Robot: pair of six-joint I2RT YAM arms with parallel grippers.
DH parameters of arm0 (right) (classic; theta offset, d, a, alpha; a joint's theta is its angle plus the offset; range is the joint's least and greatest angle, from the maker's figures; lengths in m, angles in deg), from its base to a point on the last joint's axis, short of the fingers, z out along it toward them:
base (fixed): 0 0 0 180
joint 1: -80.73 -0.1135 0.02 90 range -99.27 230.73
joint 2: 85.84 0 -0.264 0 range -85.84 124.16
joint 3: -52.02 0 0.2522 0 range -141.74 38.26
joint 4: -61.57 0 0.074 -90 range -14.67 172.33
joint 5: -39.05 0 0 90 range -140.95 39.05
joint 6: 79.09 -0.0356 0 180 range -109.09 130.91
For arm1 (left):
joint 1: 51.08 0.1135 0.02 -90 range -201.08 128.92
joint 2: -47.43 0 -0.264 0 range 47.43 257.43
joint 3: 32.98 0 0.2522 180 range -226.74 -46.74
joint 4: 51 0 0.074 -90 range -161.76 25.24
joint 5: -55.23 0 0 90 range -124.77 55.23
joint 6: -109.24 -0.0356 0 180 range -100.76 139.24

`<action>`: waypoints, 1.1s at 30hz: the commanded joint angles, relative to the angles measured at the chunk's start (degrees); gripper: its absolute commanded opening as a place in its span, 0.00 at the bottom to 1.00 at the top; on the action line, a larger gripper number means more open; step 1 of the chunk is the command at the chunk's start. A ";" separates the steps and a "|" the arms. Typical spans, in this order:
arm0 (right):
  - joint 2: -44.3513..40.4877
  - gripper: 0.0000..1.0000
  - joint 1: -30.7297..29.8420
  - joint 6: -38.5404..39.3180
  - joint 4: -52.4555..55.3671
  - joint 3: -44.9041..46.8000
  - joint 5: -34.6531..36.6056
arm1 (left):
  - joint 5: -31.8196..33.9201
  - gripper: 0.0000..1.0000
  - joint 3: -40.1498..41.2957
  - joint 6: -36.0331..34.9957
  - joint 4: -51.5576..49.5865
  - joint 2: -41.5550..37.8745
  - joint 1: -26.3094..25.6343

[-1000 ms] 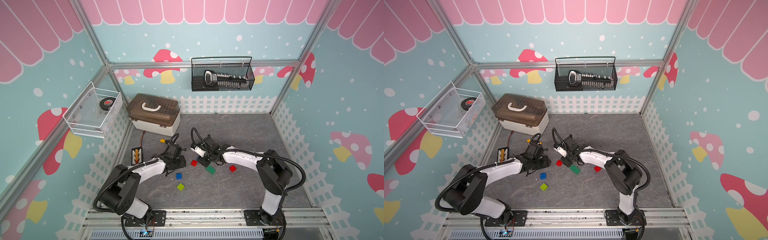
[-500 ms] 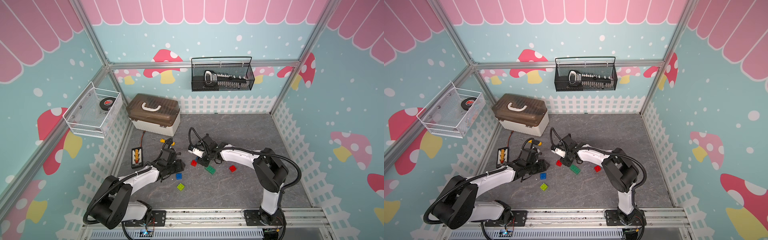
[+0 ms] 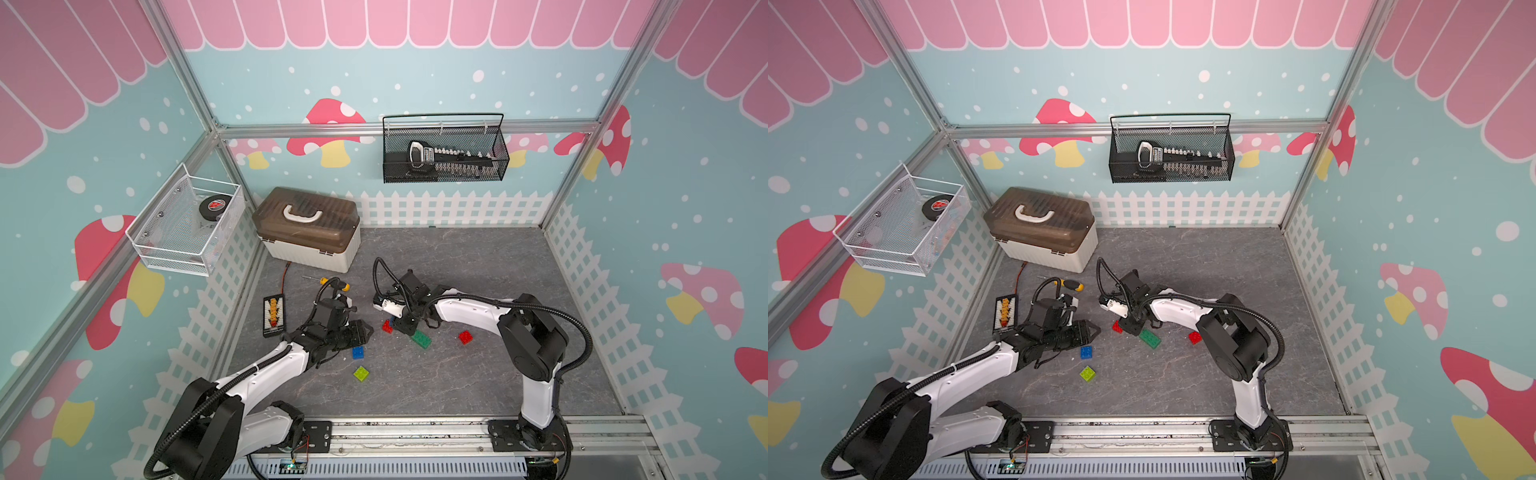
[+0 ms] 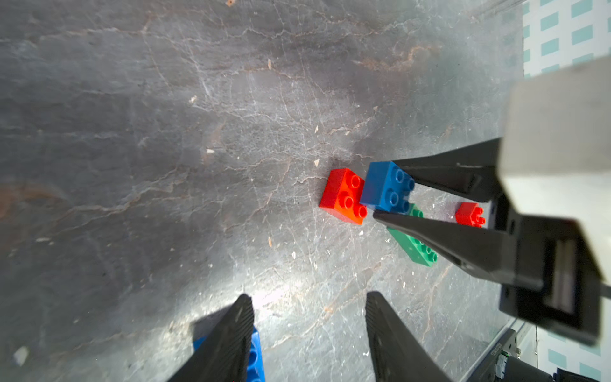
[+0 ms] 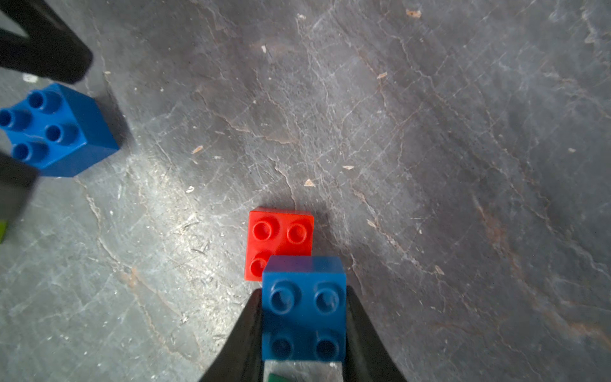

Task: Assemble the letter y with lego
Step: Assemble the lego brick with the lego brick.

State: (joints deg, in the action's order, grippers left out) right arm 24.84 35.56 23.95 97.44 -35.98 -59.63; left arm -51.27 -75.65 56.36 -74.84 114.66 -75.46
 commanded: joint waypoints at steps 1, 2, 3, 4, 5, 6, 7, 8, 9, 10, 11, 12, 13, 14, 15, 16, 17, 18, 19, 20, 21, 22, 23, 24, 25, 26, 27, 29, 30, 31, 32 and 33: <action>1.72 0.25 -0.66 1.23 1.44 -0.55 -0.32 | 1.26 0.56 0.71 0.42 -2.39 -1.39 0.47; 1.75 0.26 -0.79 1.10 1.46 -0.45 -0.36 | 1.40 0.56 0.67 0.41 -2.48 -1.24 0.48; 1.66 0.25 -0.95 0.67 1.24 -0.22 -0.59 | 1.42 0.56 0.67 0.41 -2.49 -1.00 0.50; 1.50 0.26 -1.10 0.09 1.03 -0.13 -0.51 | 1.23 0.56 0.53 0.41 -2.28 -0.59 0.52; 1.30 0.25 -1.15 -0.35 0.88 -0.07 -0.37 | 1.07 0.56 0.55 0.49 -2.24 -0.32 0.50; 0.84 0.26 -1.22 -0.99 0.35 0.12 -0.07 | 0.96 0.56 0.55 0.56 -2.08 -0.12 0.53; 0.40 0.26 -1.24 -1.86 -0.16 0.32 0.86 | 1.02 0.56 0.63 0.66 -1.96 0.01 0.53; -0.02 0.26 -1.16 -2.17 -0.22 0.24 1.33 | 1.11 0.56 0.72 0.75 -1.79 0.09 0.55; -0.42 0.26 -1.15 -2.50 -0.31 0.24 1.79 | 1.20 0.56 0.77 0.80 -1.70 0.10 0.46; -0.86 0.26 -1.15 -2.87 -0.19 0.07 2.08 | 1.04 0.56 0.82 0.82 -1.60 0.10 0.50; -1.28 0.26 -1.16 -3.00 -0.22 0.10 2.27 | 1.09 0.56 0.83 0.84 -1.59 0.22 0.56; -1.42 0.26 -1.15 -3.00 -0.20 0.06 2.44 | 1.05 0.56 0.78 0.79 -1.61 0.19 0.55; -1.42 0.26 -1.15 -2.94 -0.21 0.06 2.73 | 0.96 0.56 0.79 0.84 -1.60 0.19 0.56; -1.42 0.26 -1.16 -2.88 -0.22 0.17 3.10 | 0.94 0.56 0.79 0.84 -1.60 0.19 0.56; -1.42 0.26 -1.15 -2.84 -0.12 0.21 3.02 | 0.95 0.56 0.83 0.79 -1.60 0.10 0.55; -3.16 0.26 -1.15 -2.71 -0.10 0.32 2.84 | 0.88 0.56 0.81 0.84 -1.58 0.11 0.49; -3.34 0.26 -1.15 -2.90 -0.09 0.40 2.90 | 0.86 0.56 0.83 0.84 -1.61 -0.01 0.47; -3.36 0.26 -1.15 -2.90 -0.11 0.45 2.70 | 0.87 0.56 0.89 0.84 -1.62 0.02 0.54; -3.36 0.26 -1.15 -3.07 -0.14 0.50 2.66 | 0.95 0.56 0.89 0.82 -1.68 0.02 0.53; -3.46 0.26 -1.15 -3.32 -0.14 0.47 2.57 | 1.01 0.56 0.95 0.82 -1.60 0.07 0.55; -3.60 0.26 -1.16 -3.59 -0.21 0.54 2.46 | 0.94 0.56 0.92 0.84 -1.62 0.09 0.51; -3.77 0.26 -1.15 -3.92 -0.30 0.58 2.21 | 0.95 0.56 0.96 0.84 -1.60 0.10 0.44; -3.88 0.26 -1.15 -4.13 -0.20 0.66 1.94 | 0.98 0.56 1.07 0.82 -1.60 0.11 0.55; -4.05 0.26 -1.15 -4.34 -0.22 0.67 1.59 | 0.98 0.56 1.13 0.92 -1.60 0.10 0.51; -4.15 0.26 -1.15 -4.65 -0.31 0.83 1.33 | 0.96 0.56 1.13 0.85 -1.57 0.10 0.49; -4.15 0.26 -1.15 -4.89 -0.22 0.92 1.05 | 1.03 0.56 1.19 0.80 -1.55 0.11 0.52; -4.15 0.26 -1.15 -5.11 -0.31 1.17 0.79 | 1.17 0.56 1.22 0.93 -1.60 0.10 0.56; -4.06 0.26 -1.15 -5.70 -0.40 1.59 0.70 | 1.11 0.56 1.25 1.00 -1.62 0.10 0.55; -4.14 0.26 -1.16 -6.20 -0.76 1.98 0.29 | 1.17 0.56 1.23 0.96 -1.61 0.10 0.52; -4.15 0.26 -1.24 -6.81 -1.20 2.32 0.10 | 1.32 0.56 1.23 0.95 -1.66 0.02 0.52; -4.07 0.26 -1.24 -7.23 -1.44 2.58 -0.05 | 1.37 0.56 1.24 0.99 -1.77 0.00 0.51; -4.02 0.26 -1.33 -7.76 -1.68 2.84 -0.28 | 1.38 0.56 1.22 0.98 -1.78 0.02 0.56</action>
State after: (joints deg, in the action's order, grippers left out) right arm 22.35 34.58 17.66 96.33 -34.36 -58.39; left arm -50.85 -74.84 56.56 -76.09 114.61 -75.41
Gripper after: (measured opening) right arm 0.317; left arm 0.564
